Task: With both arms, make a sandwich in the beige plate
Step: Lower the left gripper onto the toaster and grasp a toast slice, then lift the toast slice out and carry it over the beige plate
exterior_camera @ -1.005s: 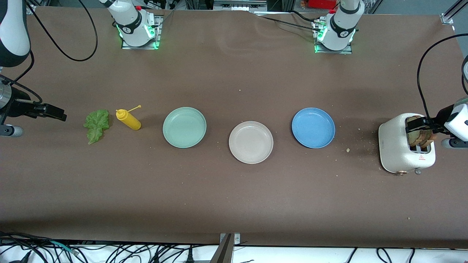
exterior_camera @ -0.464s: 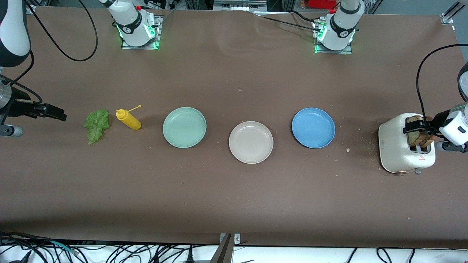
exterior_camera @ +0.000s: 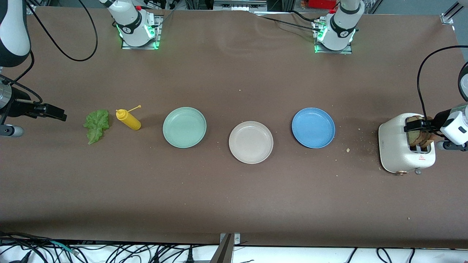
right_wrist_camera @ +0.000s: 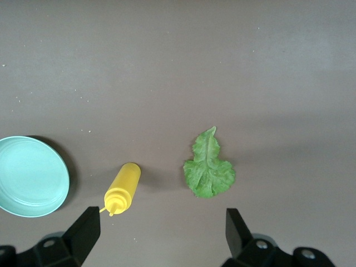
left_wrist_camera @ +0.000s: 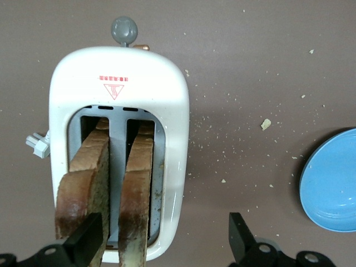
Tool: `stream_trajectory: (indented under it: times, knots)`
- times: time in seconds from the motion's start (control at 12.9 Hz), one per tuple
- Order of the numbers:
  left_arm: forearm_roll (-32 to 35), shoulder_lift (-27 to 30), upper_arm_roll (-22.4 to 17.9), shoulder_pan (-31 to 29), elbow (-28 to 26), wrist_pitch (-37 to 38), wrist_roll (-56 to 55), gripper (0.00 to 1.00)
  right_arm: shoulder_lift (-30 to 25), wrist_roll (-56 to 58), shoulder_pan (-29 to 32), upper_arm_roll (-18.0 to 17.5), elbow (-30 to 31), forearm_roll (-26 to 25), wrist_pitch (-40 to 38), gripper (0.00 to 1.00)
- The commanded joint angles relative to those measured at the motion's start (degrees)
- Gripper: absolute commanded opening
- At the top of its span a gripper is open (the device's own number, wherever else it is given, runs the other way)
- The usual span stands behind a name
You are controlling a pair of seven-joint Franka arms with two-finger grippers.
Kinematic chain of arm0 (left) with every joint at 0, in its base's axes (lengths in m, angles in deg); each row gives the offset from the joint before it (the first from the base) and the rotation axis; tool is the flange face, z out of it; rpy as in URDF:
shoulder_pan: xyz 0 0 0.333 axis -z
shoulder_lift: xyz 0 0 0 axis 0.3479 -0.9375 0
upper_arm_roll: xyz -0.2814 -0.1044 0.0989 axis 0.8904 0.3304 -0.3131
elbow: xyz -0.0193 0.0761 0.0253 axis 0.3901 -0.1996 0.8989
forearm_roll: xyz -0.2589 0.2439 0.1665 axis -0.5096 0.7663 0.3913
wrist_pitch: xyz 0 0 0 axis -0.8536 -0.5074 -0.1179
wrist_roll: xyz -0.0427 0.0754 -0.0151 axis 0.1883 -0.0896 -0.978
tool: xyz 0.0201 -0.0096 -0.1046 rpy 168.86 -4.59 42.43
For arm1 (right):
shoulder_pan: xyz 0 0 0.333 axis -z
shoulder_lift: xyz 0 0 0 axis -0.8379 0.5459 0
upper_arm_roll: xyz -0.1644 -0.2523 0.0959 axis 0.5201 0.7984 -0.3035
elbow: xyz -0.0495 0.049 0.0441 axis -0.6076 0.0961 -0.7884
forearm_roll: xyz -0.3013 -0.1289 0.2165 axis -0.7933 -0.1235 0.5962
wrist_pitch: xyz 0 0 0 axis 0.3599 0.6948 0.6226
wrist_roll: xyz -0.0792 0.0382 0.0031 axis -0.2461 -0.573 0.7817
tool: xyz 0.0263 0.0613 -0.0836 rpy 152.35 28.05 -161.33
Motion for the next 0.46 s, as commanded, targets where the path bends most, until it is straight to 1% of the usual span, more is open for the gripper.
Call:
stream_trajectory:
  times: [0.0, 0.08, 0.15, 0.23, 0.31, 0.39]
  knots:
    - [-0.1, 0.1, 0.4, -0.6, -0.6, -0.6, 1.3, 0.92, -1.2, 0.6, 0.1, -0.2, 1.4, 0.4, 0.4, 1.00]
    - [-0.1, 0.1, 0.4, -1.0, -1.1, -0.6, 1.7, 0.85, -1.3, 0.6, 0.0, -0.3, 1.4, 0.3, 0.4, 1.00]
    - [-0.1, -0.1, 0.3, -1.1, -1.4, -0.6, 4.1, 0.67, -1.2, 0.6, 0.0, -0.3, 1.2, 0.2, 0.3, 1.00]
    - [-0.1, -0.4, 0.3, -2.0, -1.8, -0.6, 6.6, 0.56, -1.3, 0.6, 0.0, -0.3, 1.2, 0.2, 0.2, 1.00]
    - [-0.1, -0.3, 0.4, -3.1, -1.9, -0.6, 7.2, 0.48, -1.3, 0.7, 0.1, -0.3, 1.2, 0.2, 0.2, 1.00]
    - [-0.1, -0.3, 0.4, -3.2, -1.9, -0.6, 7.6, 0.35, -1.3, 0.7, 0.1, -0.3, 1.2, 0.2, -0.1, 1.00]
